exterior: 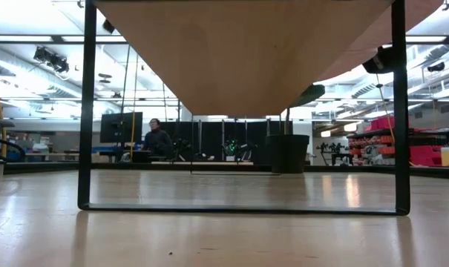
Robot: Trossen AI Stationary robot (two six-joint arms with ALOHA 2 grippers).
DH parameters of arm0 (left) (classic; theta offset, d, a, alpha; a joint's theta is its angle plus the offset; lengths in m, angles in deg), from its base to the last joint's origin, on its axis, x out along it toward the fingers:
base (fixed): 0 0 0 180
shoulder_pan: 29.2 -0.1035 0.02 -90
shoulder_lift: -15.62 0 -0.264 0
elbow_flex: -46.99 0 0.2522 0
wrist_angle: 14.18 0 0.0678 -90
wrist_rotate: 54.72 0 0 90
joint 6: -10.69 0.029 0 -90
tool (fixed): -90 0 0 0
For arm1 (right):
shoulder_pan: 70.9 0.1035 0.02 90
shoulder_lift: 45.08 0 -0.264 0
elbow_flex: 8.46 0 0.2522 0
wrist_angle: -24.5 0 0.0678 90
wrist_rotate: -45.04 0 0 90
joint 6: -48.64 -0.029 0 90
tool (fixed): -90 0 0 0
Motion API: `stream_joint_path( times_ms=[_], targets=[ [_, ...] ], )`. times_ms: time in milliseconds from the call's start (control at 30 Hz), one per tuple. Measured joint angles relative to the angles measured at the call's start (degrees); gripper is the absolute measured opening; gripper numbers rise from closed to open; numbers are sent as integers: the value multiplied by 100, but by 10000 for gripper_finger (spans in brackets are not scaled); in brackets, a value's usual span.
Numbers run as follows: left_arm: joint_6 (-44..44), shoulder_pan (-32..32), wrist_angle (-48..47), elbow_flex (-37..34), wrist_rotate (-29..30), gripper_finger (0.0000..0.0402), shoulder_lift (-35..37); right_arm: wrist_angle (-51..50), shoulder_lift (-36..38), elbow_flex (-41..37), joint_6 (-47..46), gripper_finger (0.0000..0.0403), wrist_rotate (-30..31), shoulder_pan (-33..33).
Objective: Pick and place slides into the shelf
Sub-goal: Put the green slide on the shelf
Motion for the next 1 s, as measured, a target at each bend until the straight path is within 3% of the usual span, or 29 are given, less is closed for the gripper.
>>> stream_joint_path(
  times_ms=[200,500,1000],
  targets=[
    [678,0,938,0,8,209,4,-156,-2,-1,7,43,80,0],
    [737,0,968,0,4,202,4,-171,-4,-3,0,43,217,4],
    [585,0,1047,0,0,201,3,-130,-432,-5,-189,43,-349,-2]
  ],
)
